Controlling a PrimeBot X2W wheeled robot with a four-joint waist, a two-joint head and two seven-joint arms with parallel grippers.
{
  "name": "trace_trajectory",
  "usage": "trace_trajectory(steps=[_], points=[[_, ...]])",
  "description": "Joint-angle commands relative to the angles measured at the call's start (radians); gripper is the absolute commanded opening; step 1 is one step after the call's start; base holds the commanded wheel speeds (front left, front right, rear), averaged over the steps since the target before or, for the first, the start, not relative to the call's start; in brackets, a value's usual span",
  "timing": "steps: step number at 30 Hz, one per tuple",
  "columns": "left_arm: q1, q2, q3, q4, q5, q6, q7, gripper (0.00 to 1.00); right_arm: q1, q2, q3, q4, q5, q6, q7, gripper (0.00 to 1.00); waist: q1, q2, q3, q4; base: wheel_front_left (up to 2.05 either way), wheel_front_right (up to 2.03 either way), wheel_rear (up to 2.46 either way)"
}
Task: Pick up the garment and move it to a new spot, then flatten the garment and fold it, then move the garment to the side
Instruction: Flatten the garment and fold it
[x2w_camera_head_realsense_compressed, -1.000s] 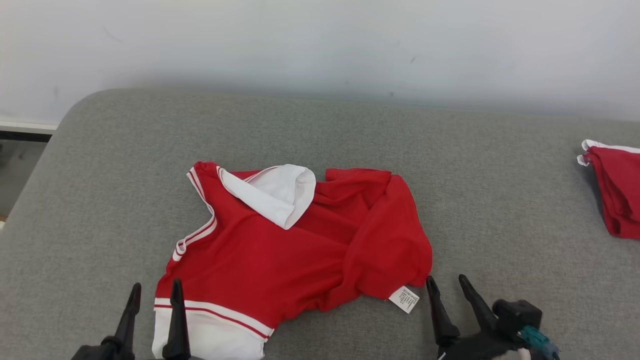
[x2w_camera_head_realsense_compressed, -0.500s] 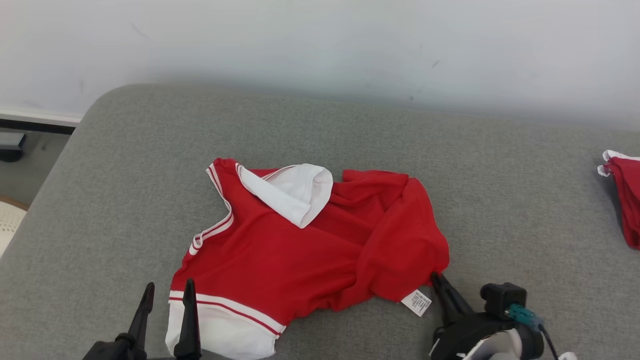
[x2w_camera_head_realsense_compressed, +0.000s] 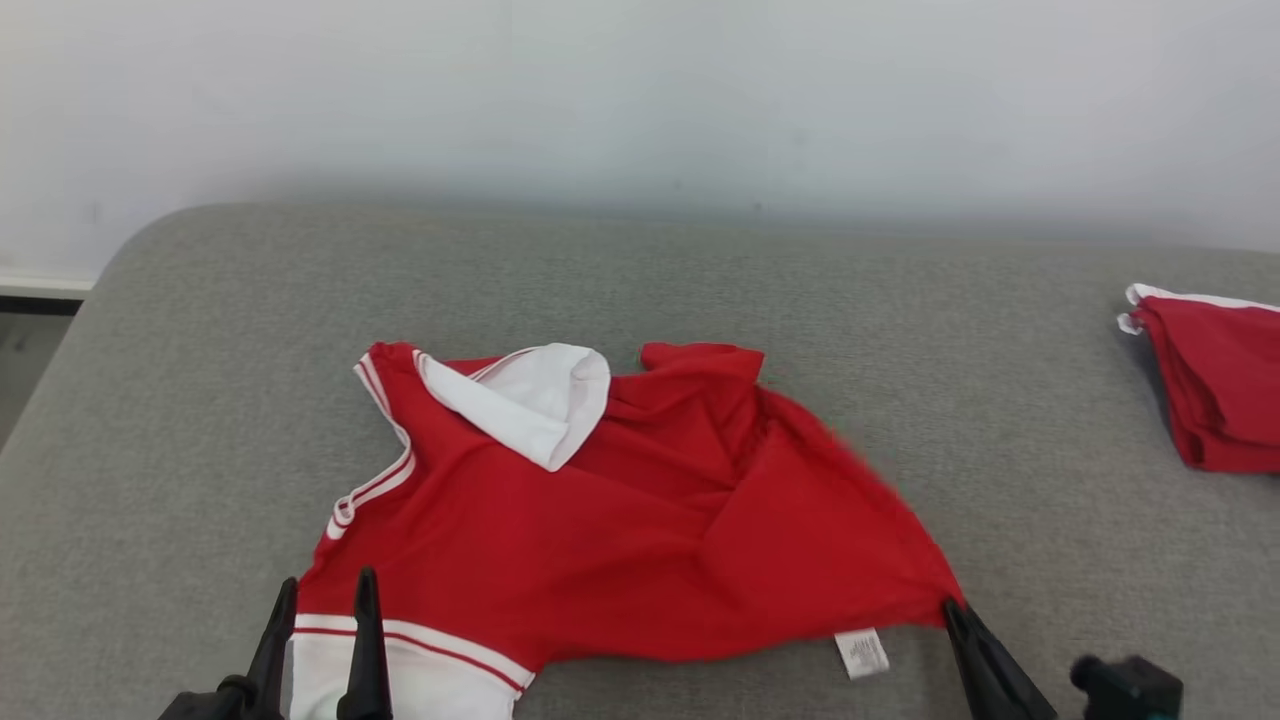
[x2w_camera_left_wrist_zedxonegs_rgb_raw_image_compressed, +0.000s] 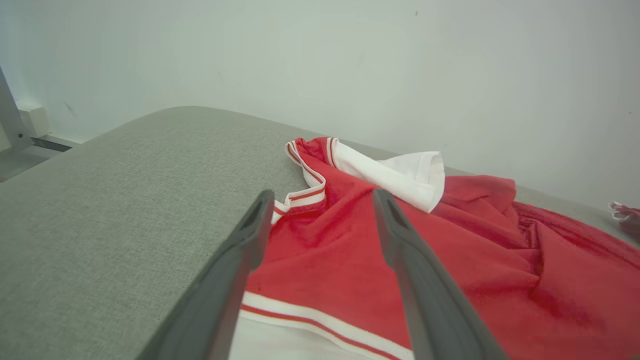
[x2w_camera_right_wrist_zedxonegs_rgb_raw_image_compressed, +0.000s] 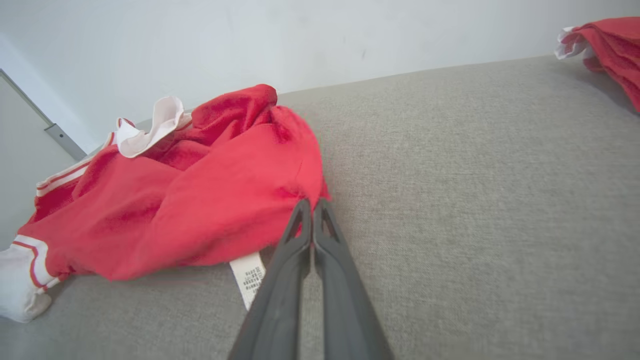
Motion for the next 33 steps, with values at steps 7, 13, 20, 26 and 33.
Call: trace_trajectory(steps=[7,13,20,26,33], points=[[0.008,-0.001,0.011,-0.002,-0.001,-0.003,-0.004,1.00,0.174,-0.082,-0.031,-0.184,0.017,-0.002,0.067,0.00,0.0000,0.0000,0.017,-0.045,0.00,0.00,0.00],[-0.007,0.000,0.012,0.000,-0.006,-0.004,-0.004,1.00,0.266,-0.102,-0.051,-0.307,0.046,-0.002,0.157,0.00,0.0000,0.0000,0.036,-0.053,0.00,0.00,0.00],[-0.025,0.000,-0.005,0.005,-0.014,0.009,-0.004,1.00,0.167,-0.102,-0.021,-0.331,0.046,-0.002,0.206,0.00,0.0000,0.0000,0.048,-0.038,0.00,0.00,0.00],[-0.030,0.000,-0.022,0.017,-0.013,0.012,-0.004,1.00,-0.042,-0.137,0.021,-0.166,0.057,-0.002,0.233,0.00,0.0000,0.0000,0.040,0.003,0.00,0.00,0.00],[-0.044,0.000,-0.054,0.033,-0.022,0.015,-0.004,1.00,-0.218,-0.138,0.041,0.097,0.107,-0.002,0.202,0.00,0.0000,0.0000,0.034,0.057,0.00,0.00,0.00]])
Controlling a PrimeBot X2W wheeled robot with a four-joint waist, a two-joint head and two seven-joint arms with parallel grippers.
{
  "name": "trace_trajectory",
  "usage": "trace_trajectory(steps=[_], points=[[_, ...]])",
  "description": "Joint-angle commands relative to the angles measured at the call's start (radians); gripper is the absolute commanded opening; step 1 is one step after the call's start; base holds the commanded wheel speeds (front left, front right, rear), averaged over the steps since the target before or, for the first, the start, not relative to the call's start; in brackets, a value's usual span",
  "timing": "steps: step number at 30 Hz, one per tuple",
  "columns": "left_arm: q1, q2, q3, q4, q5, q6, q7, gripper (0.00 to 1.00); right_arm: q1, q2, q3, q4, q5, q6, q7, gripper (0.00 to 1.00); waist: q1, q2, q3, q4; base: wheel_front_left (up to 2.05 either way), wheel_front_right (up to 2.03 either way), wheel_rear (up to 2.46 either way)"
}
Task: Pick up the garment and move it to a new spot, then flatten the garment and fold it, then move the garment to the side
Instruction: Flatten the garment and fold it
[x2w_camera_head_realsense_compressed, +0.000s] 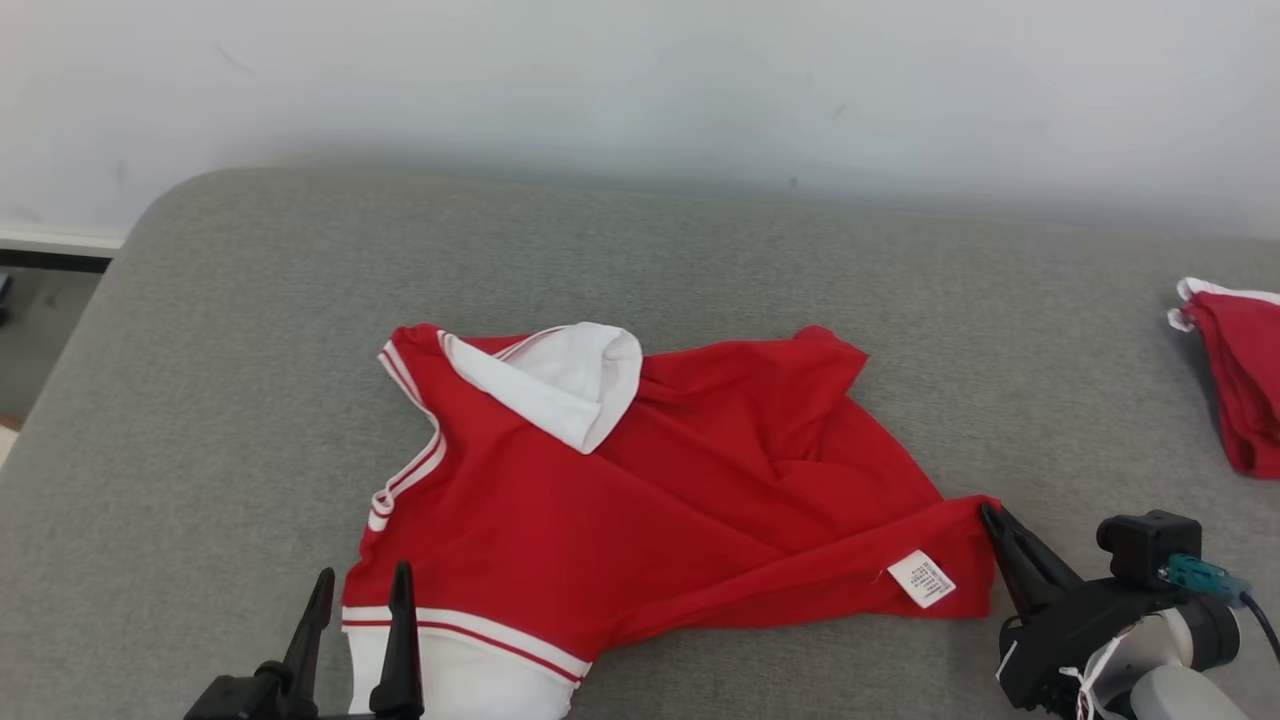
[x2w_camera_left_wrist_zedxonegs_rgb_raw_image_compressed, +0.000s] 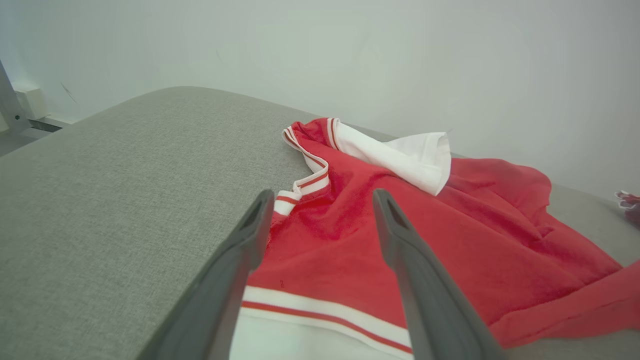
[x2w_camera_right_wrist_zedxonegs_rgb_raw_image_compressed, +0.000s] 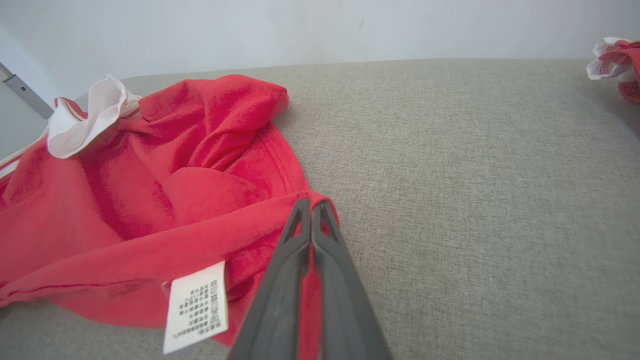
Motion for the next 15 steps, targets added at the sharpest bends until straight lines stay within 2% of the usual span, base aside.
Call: trace_trajectory(steps=[1,2,3,4,5,6,10,15], points=[[-0.019,0.000,-0.009,0.008,-0.014,0.006,-0.004,1.00,-0.038,0.005,0.019,0.067,0.015,-0.002,-0.017,0.00,0.0000,0.0000,-0.006,0.030,0.00,0.00,0.00],[-0.020,0.000,-0.012,0.010,-0.016,0.007,-0.004,1.00,-0.052,0.010,0.027,0.096,0.025,-0.002,-0.024,0.00,0.0000,0.0000,-0.007,0.034,0.00,0.00,0.00],[-0.021,0.000,-0.014,0.012,-0.018,0.007,-0.004,1.00,-0.063,0.013,0.037,0.123,0.030,-0.002,-0.033,0.30,0.0000,0.0000,-0.008,0.037,0.00,0.00,0.00],[-0.021,0.000,-0.014,0.012,-0.018,0.007,-0.004,1.00,-0.063,0.013,0.037,0.123,0.030,-0.002,-0.033,0.30,0.0000,0.0000,-0.008,0.037,0.00,0.00,0.00],[-0.020,0.000,-0.015,0.014,-0.019,0.006,-0.004,1.00,-0.071,0.014,0.045,0.141,0.033,-0.002,-0.045,0.78,0.0000,0.0000,-0.009,0.039,0.00,0.00,0.00],[-0.018,0.000,-0.015,0.016,-0.018,0.006,-0.004,1.00,-0.077,0.015,0.051,0.158,0.042,-0.002,-0.061,1.00,0.0000,0.0000,-0.010,0.040,0.00,0.00,0.00],[-0.004,0.000,0.000,0.015,-0.019,0.009,-0.004,1.00,-0.077,0.010,0.073,0.194,0.065,-0.002,-0.134,1.00,0.0000,0.0000,-0.013,0.026,0.00,0.00,0.00],[0.005,0.000,0.017,0.011,-0.016,0.010,-0.004,1.00,-0.024,-0.008,0.074,0.162,0.083,-0.002,-0.198,1.00,0.0000,0.0000,-0.011,-0.001,0.00,0.00,0.00]])
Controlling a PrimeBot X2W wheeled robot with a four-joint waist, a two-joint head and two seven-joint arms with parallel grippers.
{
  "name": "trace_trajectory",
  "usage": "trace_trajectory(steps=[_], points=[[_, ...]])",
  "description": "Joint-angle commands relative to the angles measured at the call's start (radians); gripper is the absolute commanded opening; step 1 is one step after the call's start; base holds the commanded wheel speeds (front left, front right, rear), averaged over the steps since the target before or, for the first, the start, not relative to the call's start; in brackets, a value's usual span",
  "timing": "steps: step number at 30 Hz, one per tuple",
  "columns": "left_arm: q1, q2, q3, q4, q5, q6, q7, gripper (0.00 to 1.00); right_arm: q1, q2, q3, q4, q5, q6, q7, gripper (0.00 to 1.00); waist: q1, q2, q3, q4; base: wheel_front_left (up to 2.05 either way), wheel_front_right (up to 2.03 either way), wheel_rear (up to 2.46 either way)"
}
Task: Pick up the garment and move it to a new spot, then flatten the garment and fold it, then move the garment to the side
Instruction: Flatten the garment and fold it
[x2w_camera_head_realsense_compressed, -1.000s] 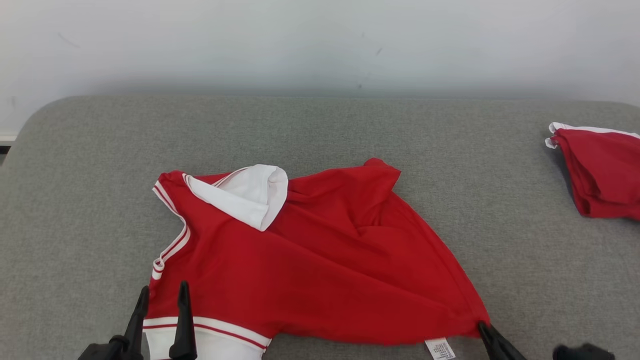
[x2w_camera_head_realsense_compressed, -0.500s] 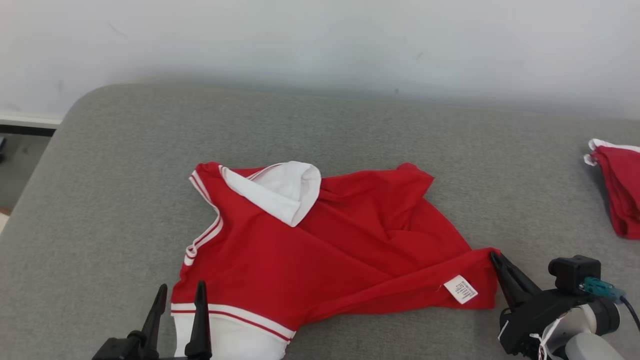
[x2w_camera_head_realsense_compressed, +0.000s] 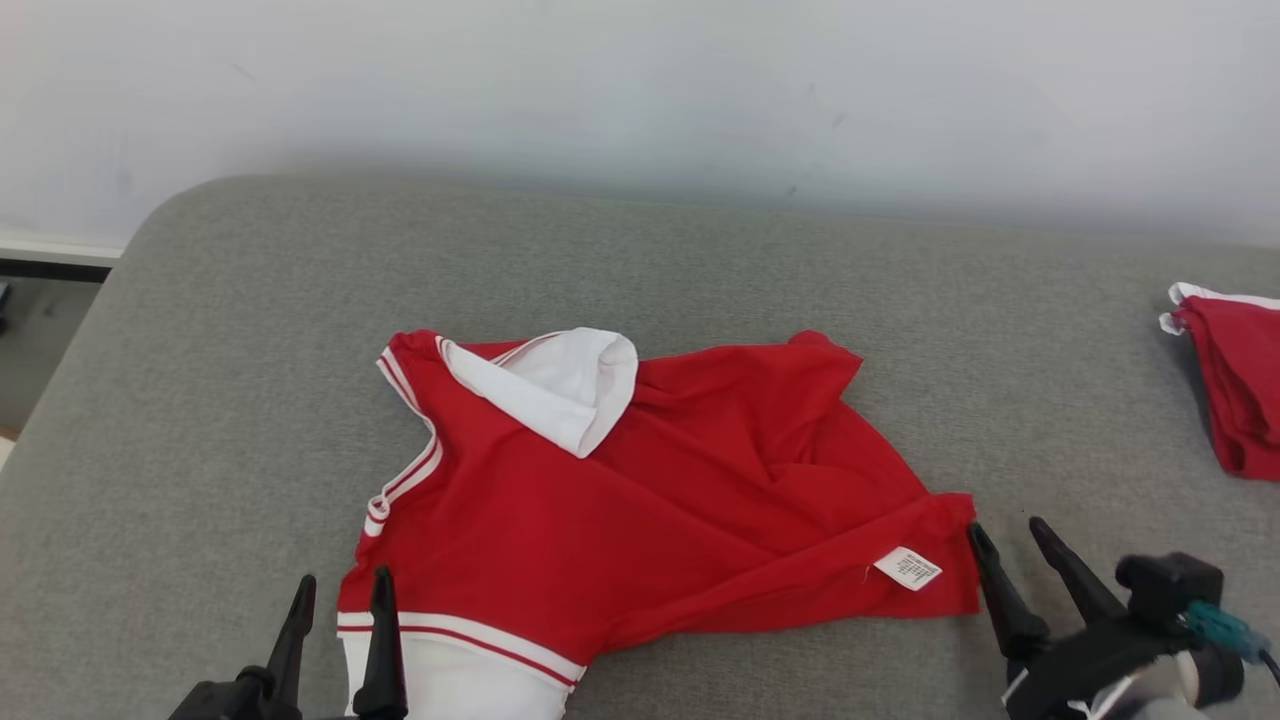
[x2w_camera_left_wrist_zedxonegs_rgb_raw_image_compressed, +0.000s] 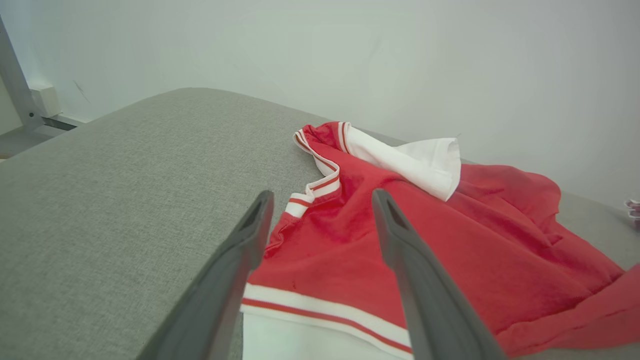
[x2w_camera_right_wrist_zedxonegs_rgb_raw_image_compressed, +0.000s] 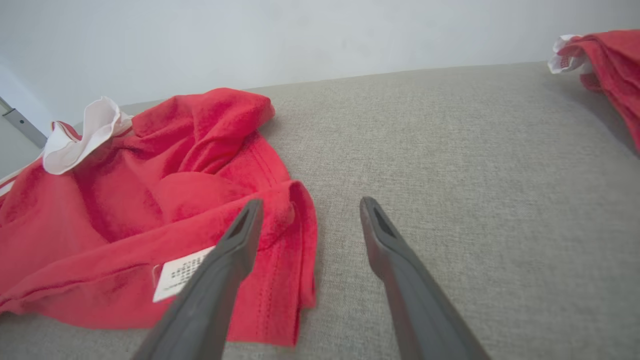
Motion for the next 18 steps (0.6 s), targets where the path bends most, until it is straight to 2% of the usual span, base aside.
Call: trace_trajectory(steps=[1,10,18], points=[[0.004,0.000,0.004,-0.005,-0.002,0.001,-0.004,1.00,0.032,-0.009,-0.006,-0.015,0.007,-0.002,-0.011,1.00,0.0000,0.0000,0.002,-0.013,0.00,0.00,0.00],[0.039,0.000,0.025,0.033,0.019,-0.008,-0.004,1.00,0.097,-0.005,-0.032,-0.092,-0.052,-0.002,-0.021,1.00,0.0000,0.0000,0.003,-0.044,0.00,0.00,0.00],[0.081,0.000,0.026,0.122,0.038,-0.021,-0.004,1.00,0.070,0.017,-0.031,-0.081,-0.122,-0.002,-0.021,1.00,0.0000,0.0000,-0.010,-0.023,0.00,0.00,0.00]])
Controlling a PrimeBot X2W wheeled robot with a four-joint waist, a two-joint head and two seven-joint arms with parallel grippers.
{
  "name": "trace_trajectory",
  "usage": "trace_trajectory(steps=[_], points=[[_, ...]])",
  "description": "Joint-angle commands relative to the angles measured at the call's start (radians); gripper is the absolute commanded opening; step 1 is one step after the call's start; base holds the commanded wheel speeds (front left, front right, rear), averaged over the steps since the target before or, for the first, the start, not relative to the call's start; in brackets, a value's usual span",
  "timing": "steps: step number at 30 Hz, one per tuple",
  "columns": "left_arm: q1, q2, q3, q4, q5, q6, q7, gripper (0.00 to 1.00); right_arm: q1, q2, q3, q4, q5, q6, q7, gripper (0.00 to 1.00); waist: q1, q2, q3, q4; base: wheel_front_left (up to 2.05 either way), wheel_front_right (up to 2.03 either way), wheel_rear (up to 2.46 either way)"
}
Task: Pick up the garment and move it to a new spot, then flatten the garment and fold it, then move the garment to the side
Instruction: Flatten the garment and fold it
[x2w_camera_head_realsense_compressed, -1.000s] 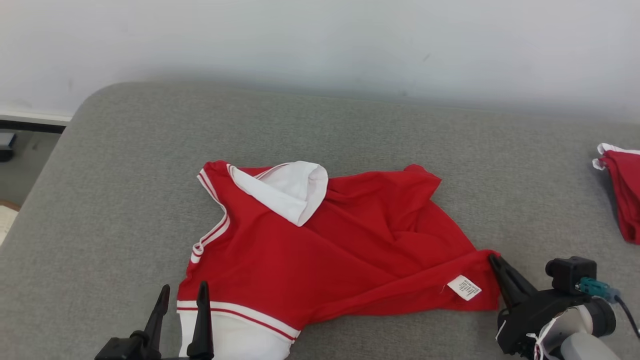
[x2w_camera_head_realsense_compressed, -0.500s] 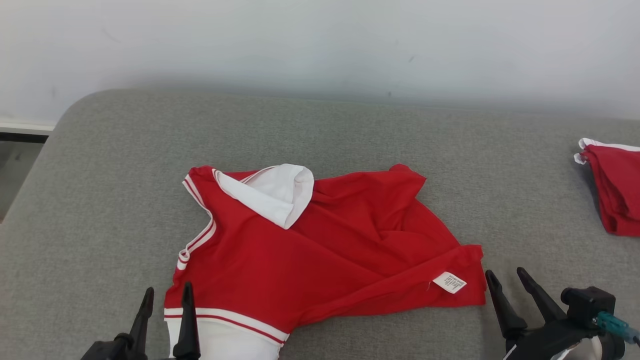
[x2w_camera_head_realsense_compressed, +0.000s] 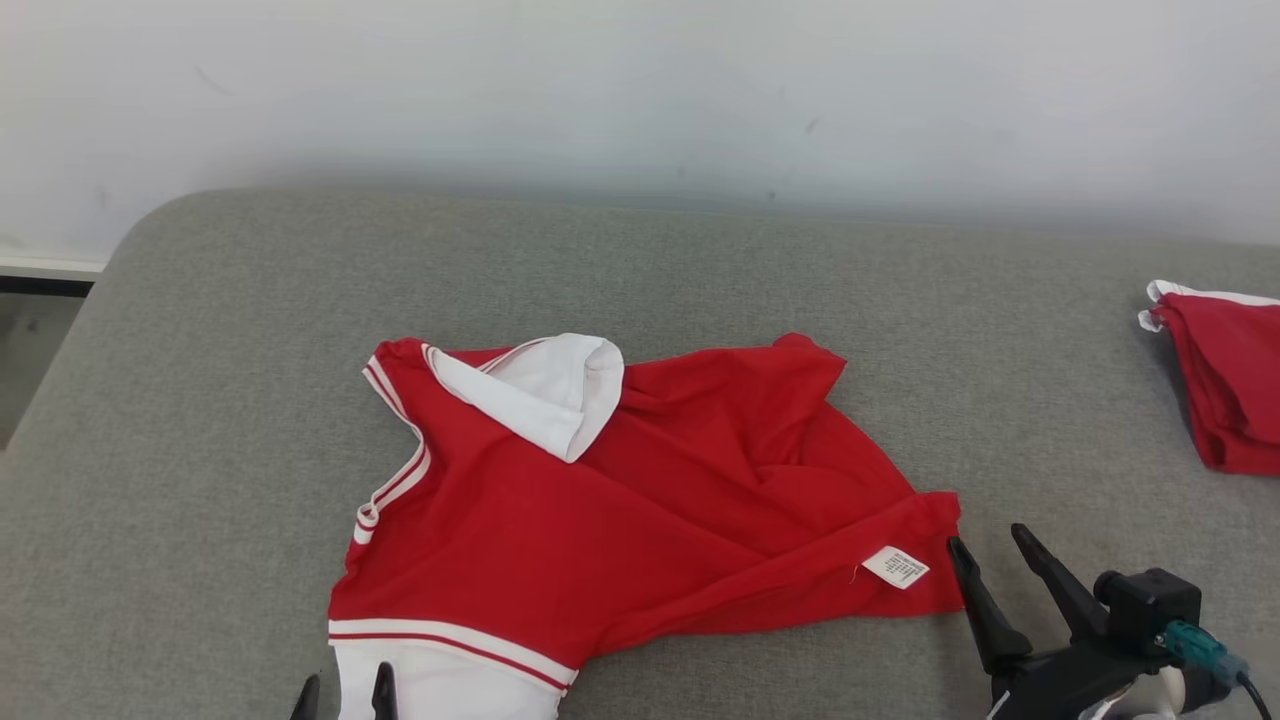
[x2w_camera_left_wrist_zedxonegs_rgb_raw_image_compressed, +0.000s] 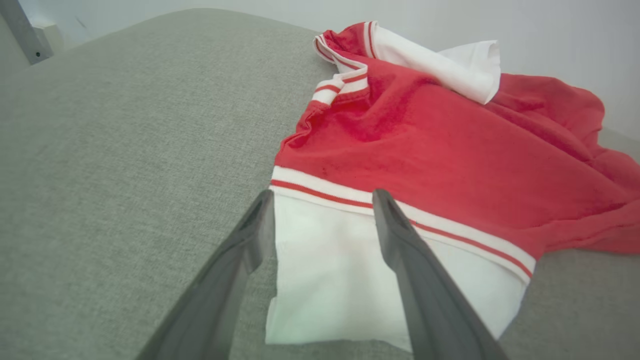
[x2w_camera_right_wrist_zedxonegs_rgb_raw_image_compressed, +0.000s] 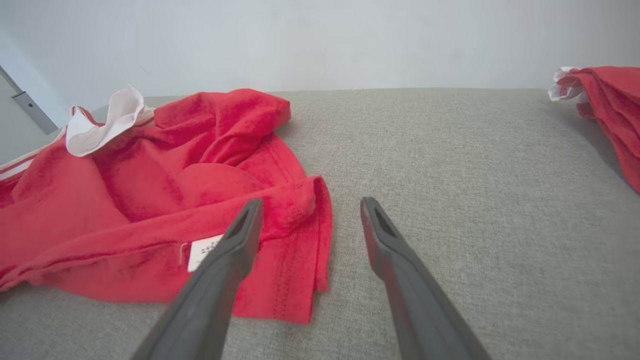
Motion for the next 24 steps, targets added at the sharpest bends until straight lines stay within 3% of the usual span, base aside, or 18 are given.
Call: trace_trajectory(steps=[1,24], points=[[0.015,0.001,0.004,0.015,0.004,-0.004,-0.004,1.00,-0.010,0.008,-0.002,0.006,-0.013,-0.002,-0.004,1.00,0.0000,0.0000,-0.002,0.009,0.00,0.00,0.00],[-0.066,0.015,-0.040,0.182,-0.071,-0.007,-0.004,1.00,-0.102,0.037,0.036,0.103,-0.055,-0.002,-0.005,1.00,0.0000,0.0000,0.034,0.027,0.00,0.00,0.00]])
